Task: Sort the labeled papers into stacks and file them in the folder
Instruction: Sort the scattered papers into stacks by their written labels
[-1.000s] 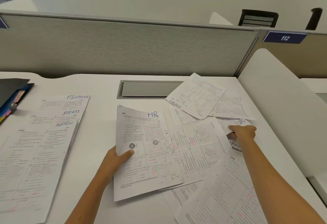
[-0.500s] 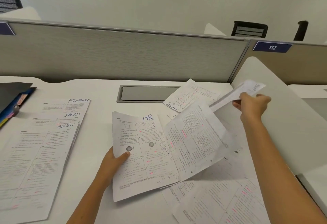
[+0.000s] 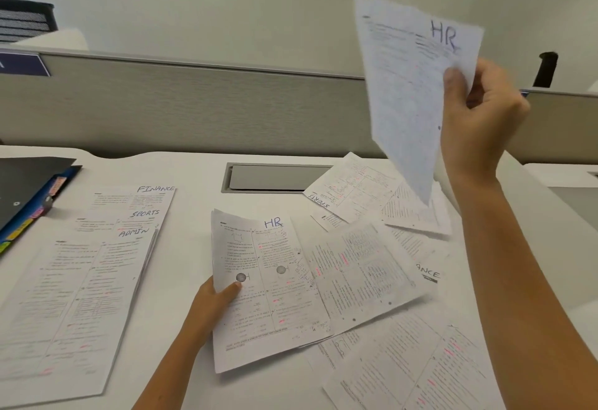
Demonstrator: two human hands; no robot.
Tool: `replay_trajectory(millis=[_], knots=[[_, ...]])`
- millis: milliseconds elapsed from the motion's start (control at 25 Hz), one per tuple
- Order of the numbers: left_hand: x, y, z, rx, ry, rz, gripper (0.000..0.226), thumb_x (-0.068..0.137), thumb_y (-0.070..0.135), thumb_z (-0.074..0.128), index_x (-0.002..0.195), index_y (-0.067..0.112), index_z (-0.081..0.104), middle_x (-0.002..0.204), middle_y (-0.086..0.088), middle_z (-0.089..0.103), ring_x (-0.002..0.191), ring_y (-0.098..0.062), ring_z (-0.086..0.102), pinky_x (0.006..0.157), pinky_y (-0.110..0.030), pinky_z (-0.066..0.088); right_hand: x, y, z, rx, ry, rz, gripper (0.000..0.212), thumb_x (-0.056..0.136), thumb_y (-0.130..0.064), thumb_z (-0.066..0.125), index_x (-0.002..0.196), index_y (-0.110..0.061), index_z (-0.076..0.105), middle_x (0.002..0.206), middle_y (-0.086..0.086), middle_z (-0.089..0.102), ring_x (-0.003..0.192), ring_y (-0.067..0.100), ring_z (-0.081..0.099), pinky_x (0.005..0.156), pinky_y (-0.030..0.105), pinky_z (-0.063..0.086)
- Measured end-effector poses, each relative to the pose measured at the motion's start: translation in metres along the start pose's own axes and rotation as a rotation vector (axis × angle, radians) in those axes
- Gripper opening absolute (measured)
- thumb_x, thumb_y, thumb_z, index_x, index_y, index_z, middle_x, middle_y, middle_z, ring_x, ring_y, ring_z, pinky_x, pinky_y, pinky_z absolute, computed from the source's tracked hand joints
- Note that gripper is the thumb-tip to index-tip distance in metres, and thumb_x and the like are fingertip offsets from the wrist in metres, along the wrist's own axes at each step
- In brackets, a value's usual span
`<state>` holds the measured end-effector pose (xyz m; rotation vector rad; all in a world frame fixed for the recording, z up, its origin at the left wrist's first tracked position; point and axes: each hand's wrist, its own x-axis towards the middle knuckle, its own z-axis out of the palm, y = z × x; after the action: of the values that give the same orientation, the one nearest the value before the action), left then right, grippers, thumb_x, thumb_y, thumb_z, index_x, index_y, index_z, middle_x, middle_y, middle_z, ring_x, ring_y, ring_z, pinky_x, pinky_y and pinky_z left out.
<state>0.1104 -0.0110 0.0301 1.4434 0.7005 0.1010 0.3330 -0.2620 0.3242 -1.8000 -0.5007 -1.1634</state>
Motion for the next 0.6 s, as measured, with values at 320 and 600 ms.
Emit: replay_trajectory(millis=[320, 600], knots=[[-0.002, 0.006, 0.0, -0.017, 0.002, 0.001, 0.031, 0.096, 0.036, 0.05, 0.121, 0.018, 0.059, 0.107, -0.004, 0.073, 0.091, -0.022, 0.072, 0.084, -0.045, 0.057, -0.03, 0.014, 0.065, 0.175, -0.523, 0.317, 0.028, 0.083, -0.027, 0.061, 0.064, -0.007, 0.055, 0.061, 0.005, 0.043, 0.058, 0.011, 0.035, 0.052, 0.03, 0.029], [-0.001, 0.016, 0.002, -0.131, 0.037, -0.155, 0.065, 0.089, 0.07, 0.014, 0.11, 0.031, 0.061, 0.103, -0.001, 0.071, 0.097, -0.021, 0.067, 0.083, -0.037, 0.053, -0.188, 0.032, 0.127, -0.025, -1.156, 0.625, 0.032, 0.092, -0.013, 0.051, 0.063, -0.014, 0.038, 0.066, -0.001, 0.044, 0.063, 0.016, 0.042, 0.051, 0.025, 0.027]])
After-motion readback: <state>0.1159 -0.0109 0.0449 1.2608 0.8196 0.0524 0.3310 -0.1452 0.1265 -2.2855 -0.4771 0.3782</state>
